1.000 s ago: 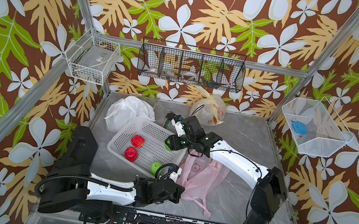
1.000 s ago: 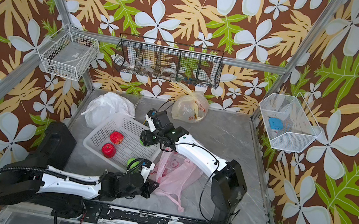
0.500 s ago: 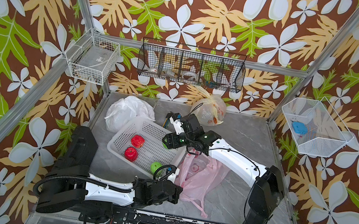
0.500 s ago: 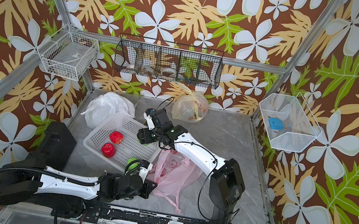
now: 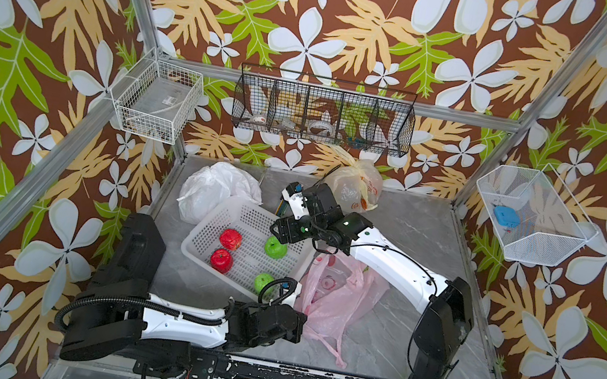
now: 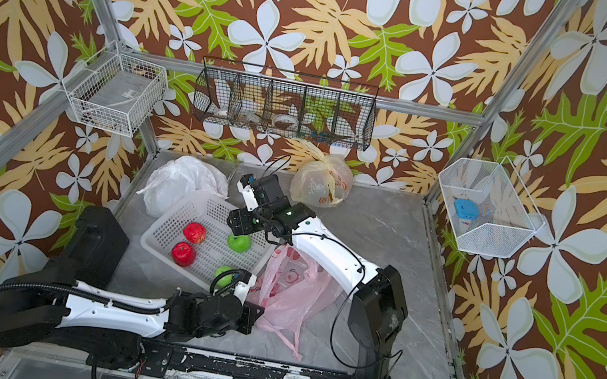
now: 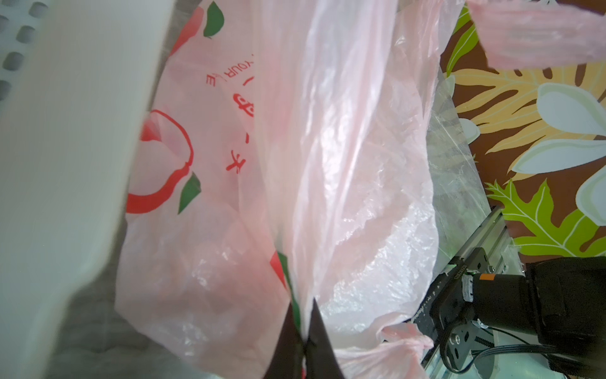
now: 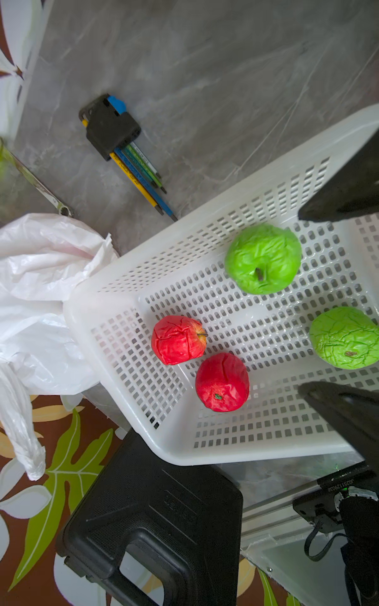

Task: Untie the knot of a plastic bag & take out the apple
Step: Pick up the apple from the plastic bag.

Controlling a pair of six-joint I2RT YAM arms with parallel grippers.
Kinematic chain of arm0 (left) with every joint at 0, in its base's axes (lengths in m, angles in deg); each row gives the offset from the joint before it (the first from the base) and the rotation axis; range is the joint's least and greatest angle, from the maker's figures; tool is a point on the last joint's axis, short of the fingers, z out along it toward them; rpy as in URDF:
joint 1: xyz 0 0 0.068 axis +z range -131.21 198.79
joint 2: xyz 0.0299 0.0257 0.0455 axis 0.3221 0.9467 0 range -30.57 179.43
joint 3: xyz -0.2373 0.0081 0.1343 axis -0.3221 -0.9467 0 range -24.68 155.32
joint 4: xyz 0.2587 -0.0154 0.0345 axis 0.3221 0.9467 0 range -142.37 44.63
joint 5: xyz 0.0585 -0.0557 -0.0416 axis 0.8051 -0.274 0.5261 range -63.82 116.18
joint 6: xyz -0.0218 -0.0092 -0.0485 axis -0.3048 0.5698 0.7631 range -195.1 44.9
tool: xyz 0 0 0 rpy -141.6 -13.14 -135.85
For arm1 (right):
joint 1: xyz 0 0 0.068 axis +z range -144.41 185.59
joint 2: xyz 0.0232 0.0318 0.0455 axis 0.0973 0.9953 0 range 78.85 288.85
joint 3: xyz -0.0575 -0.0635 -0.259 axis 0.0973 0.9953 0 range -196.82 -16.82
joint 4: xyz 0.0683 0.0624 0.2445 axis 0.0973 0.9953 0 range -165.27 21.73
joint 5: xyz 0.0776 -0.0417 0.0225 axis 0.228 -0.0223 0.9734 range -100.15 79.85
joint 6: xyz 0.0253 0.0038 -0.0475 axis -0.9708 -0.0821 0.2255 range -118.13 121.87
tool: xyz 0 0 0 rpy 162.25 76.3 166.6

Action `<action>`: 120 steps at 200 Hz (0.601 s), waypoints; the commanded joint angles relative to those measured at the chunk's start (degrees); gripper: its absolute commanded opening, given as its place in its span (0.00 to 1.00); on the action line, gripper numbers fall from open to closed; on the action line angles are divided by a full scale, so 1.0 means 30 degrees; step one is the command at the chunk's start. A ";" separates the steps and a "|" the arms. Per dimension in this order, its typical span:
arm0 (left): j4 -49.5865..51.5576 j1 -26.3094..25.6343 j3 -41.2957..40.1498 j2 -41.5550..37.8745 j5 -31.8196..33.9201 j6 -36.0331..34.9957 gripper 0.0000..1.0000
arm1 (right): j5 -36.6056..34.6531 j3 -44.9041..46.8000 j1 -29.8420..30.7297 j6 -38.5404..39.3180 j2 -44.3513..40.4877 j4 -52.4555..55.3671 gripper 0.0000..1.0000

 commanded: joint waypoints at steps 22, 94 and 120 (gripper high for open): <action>-0.0388 -0.0004 0.0776 0.0578 -0.0270 -0.1314 0.00 | -0.3642 0.2016 -0.0362 0.0425 -0.3340 0.0729 0.78; -0.0799 0.0023 0.1964 0.1804 -0.1885 -0.3268 0.00 | -0.3091 1.1279 -0.8663 -0.2488 -1.1505 0.1308 0.86; -0.1102 0.0054 0.2443 0.2630 -0.2358 -0.3518 0.00 | -0.1265 1.4997 -1.2043 -0.3081 -1.2764 0.0037 0.87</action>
